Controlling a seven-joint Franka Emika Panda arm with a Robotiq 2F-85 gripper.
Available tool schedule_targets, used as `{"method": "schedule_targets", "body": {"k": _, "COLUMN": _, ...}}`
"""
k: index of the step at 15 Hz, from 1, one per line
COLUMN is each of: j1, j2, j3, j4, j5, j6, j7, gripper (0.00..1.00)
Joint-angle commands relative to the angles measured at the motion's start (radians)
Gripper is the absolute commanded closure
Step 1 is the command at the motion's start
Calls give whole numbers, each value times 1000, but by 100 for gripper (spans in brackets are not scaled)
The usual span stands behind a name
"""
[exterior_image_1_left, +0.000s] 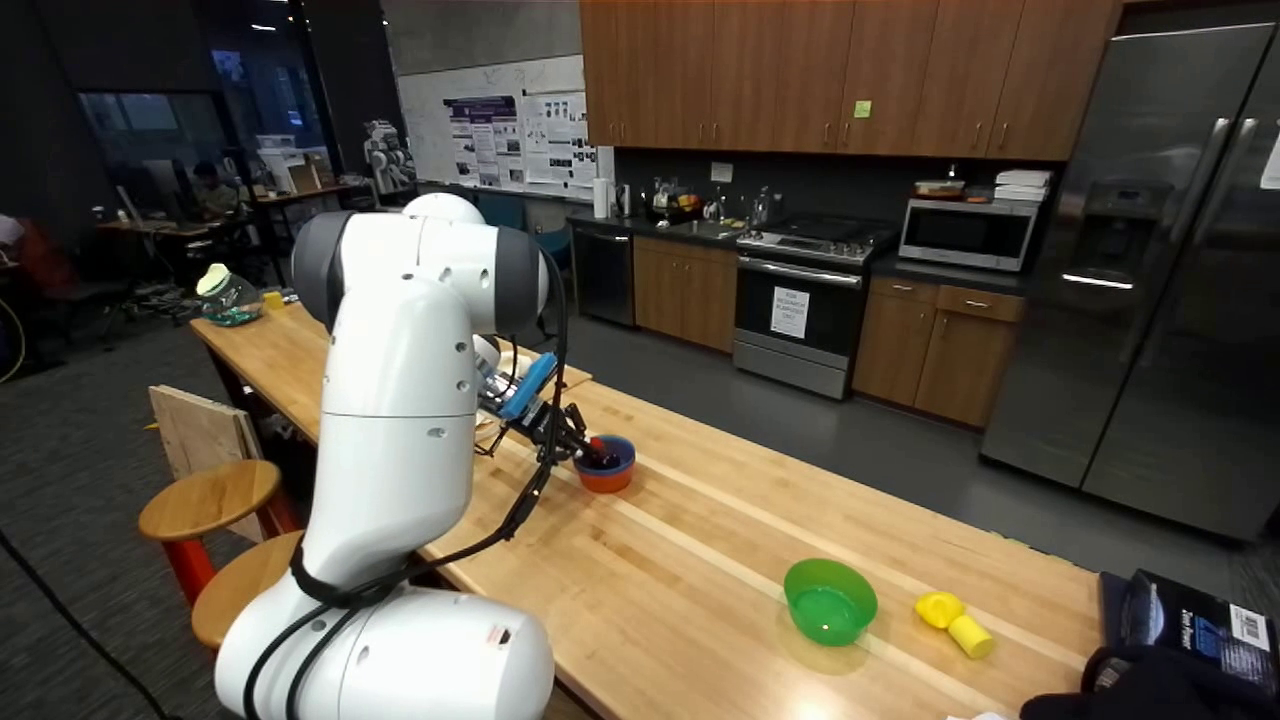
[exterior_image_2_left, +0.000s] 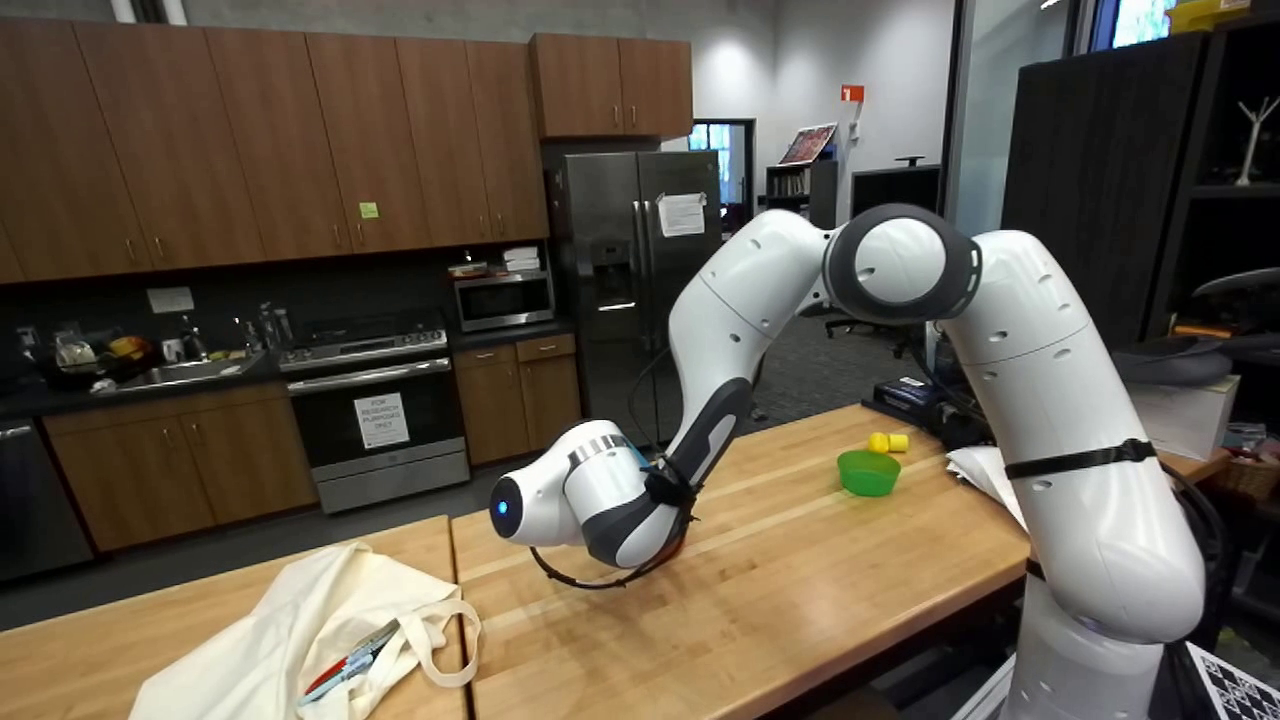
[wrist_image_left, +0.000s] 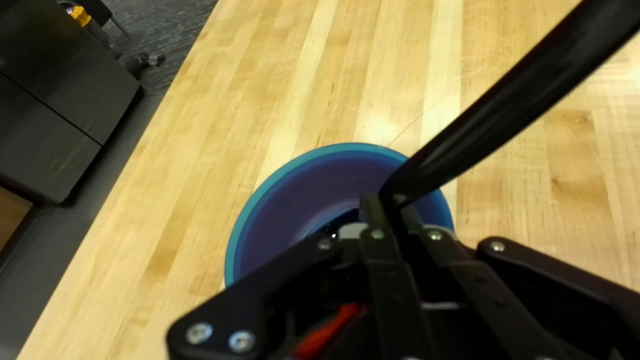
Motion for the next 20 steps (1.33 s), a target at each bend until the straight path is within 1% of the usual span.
{"method": "schedule_targets", "body": {"k": 1, "j1": -16, "j2": 12, "j3": -14, "j4": -23, "j5": 36, "j6": 85, "j7": -39, "gripper": 98}}
{"method": "schedule_targets", "body": {"k": 8, "j1": -15, "j2": 10, "j3": -18, "j4": -23, "j5": 37, "j6": 79, "j7": -44, "gripper": 98}}
{"method": "schedule_targets", "body": {"k": 20, "j1": 23, "j2": 17, "j3": -7, "j4": -24, "j5": 27, "j6": 54, "j7": -24, "gripper": 98}}
